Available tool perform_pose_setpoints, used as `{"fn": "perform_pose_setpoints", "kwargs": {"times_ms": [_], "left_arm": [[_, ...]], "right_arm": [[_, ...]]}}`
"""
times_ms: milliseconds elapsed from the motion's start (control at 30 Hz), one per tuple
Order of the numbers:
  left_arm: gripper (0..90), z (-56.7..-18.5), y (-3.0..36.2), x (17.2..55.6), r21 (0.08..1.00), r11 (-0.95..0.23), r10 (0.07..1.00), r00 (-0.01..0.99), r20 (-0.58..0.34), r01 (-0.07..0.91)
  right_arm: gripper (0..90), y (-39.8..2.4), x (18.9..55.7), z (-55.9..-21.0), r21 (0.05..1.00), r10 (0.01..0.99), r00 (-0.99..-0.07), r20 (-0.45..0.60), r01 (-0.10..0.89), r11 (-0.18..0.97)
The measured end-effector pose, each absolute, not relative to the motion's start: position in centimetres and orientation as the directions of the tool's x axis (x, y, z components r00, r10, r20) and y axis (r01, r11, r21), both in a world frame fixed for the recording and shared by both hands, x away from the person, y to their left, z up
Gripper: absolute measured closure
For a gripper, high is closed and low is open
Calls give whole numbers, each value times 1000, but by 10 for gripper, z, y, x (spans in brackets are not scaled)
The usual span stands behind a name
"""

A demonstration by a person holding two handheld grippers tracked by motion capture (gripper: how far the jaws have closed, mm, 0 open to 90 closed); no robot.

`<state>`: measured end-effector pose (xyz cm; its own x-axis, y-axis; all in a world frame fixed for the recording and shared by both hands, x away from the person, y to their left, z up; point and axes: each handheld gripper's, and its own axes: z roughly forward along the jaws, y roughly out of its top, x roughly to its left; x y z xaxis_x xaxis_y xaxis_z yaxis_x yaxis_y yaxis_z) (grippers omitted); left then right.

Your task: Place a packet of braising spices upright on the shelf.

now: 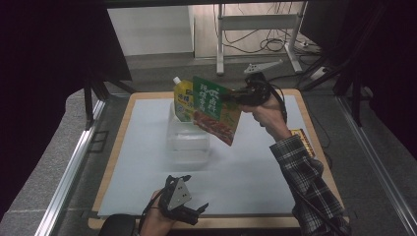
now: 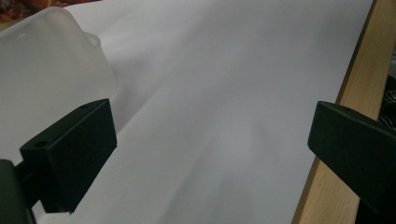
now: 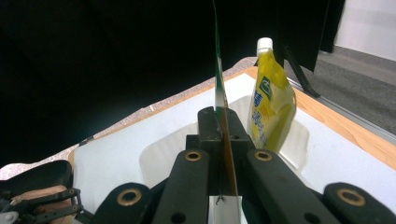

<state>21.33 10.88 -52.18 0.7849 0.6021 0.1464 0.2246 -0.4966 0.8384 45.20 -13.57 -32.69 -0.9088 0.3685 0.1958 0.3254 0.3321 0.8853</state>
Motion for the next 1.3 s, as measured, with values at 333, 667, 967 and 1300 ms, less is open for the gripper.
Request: {"fn": "perform_pose_setpoints", "kwargs": {"times_ms": [333, 667, 967, 1300], "left_arm": [[10, -522, 108, 213, 837, -500, 599, 787, 149, 222], [10, -522, 108, 213, 837, -501, 596, 789, 151, 219], [11, -522, 108, 213, 838, -501, 595, 790, 151, 217], [11, -522, 108, 213, 837, -503, 592, 792, 153, 215]], "right_arm": [[890, -109, 465, -327, 882, 347, -920, 183, 309, 355], [889, -86, 477, -327, 884, 342, -923, 175, 300, 358], [890, -60, 484, -327, 888, 324, -932, 161, 280, 365], [889, -43, 488, -340, 875, 317, -934, 162, 284, 392]]}}
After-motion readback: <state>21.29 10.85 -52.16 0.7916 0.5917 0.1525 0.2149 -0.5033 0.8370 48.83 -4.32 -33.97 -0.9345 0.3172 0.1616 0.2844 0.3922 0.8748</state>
